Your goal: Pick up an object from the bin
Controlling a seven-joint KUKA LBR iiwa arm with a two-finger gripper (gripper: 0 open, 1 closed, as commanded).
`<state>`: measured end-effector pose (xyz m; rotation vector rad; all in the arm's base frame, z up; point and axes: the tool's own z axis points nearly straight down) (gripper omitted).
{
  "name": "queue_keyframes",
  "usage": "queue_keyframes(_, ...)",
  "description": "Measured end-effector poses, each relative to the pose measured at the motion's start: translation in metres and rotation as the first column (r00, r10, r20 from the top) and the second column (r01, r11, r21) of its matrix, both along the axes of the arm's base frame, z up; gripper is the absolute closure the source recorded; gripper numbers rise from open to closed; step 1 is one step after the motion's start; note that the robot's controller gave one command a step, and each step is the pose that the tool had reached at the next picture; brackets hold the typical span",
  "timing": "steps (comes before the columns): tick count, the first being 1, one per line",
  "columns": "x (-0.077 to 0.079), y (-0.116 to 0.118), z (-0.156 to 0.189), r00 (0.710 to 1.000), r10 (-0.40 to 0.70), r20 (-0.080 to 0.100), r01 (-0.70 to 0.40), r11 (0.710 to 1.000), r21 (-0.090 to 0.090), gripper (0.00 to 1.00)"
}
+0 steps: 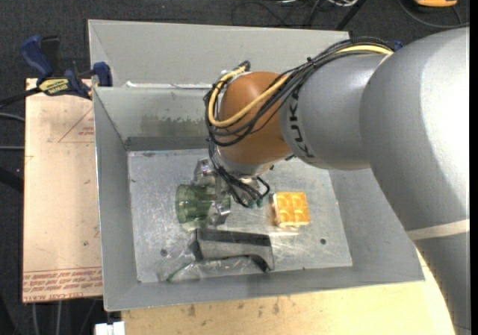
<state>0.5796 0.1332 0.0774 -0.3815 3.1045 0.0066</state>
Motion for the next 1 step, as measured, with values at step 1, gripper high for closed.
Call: queue_keyframes(1,0.0112,-0.0165,0.1573,0.999,-0.039,-0.005,0.039,0.999,-0.004,1.0)
